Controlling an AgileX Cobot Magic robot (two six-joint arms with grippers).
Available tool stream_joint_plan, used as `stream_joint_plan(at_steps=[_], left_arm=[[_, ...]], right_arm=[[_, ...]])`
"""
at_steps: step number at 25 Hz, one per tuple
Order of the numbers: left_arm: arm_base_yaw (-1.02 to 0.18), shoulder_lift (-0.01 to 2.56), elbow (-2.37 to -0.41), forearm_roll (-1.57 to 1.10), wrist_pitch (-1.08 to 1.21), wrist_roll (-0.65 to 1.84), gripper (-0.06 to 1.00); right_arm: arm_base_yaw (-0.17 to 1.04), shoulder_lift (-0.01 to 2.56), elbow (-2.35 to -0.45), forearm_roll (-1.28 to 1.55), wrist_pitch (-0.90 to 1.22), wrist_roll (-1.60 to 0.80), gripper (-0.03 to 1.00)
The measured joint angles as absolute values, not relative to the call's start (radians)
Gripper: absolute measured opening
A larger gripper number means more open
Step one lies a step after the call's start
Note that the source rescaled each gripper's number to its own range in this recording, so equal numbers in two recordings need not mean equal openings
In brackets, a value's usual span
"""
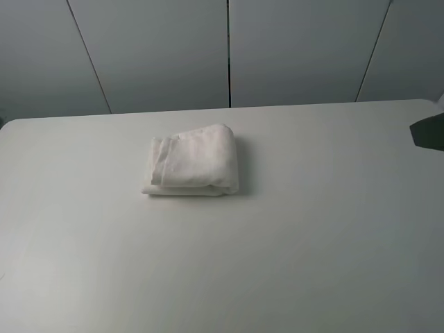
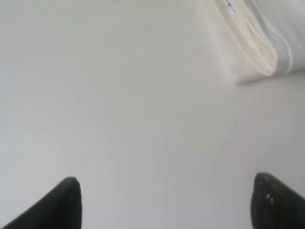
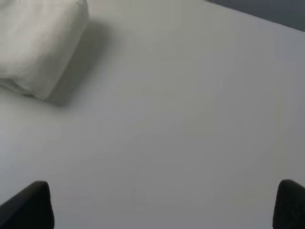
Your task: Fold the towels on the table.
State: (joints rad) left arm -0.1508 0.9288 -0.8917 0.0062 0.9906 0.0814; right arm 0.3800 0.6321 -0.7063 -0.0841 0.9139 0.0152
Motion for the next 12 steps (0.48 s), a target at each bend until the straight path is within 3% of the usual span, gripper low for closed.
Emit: stream_joint_plan(at_steps=[6,12], left_arm=[[-0.151,0.688,-0.785,0.0,0.986,0.037,0.91],[-0.151,0.464,-0.689,-0.007,1.022,0.014,0.91]], right_arm=[[0.38,0.394,-0.706,-0.084,1.115,0.015,1.0],[0.38,0.2,-0.706,-0.084,1.164,0.015,1.0]])
